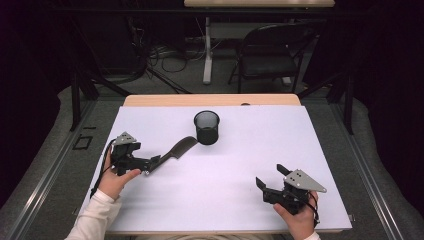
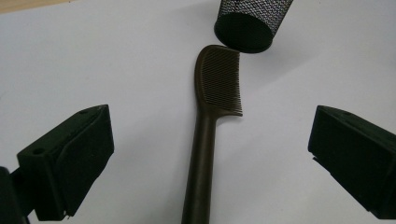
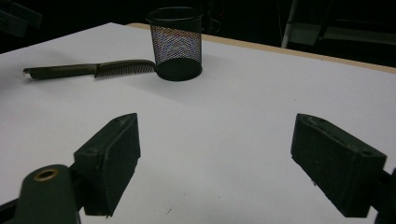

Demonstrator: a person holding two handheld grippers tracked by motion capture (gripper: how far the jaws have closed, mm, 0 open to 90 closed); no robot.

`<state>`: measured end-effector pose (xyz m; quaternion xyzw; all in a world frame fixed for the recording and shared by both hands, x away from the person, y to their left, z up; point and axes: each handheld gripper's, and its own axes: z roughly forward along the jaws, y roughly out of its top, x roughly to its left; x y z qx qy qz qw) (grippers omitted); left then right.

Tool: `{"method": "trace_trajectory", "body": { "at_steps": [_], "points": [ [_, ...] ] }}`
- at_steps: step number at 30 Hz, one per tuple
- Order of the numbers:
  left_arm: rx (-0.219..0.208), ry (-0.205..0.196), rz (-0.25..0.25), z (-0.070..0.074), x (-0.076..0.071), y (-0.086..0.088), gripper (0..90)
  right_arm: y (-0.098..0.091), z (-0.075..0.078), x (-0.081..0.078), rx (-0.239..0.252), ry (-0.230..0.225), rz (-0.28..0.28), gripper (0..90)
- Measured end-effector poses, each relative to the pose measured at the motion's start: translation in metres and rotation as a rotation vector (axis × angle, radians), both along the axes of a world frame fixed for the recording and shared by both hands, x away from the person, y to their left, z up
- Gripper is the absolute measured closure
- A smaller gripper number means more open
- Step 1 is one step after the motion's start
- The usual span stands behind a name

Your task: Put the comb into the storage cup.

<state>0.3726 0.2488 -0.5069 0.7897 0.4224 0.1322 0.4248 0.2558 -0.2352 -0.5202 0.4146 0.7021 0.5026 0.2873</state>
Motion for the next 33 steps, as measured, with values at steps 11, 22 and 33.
{"method": "trace_trajectory", "body": {
  "at_steps": [11,22,33],
  "points": [
    [0.068,0.022,-0.054,0.008,0.007,-0.007,0.3,0.001,-0.001,0.001,0.003,0.001,-0.003,15.7],
    [0.162,0.066,-0.058,0.014,0.014,-0.011,1.8,0.001,-0.001,0.001,-0.001,0.005,-0.004,15.7],
    [0.253,0.106,-0.063,0.017,0.023,-0.018,1.8,0.001,-0.001,0.001,-0.001,0.008,-0.002,15.7]
  ]
}}
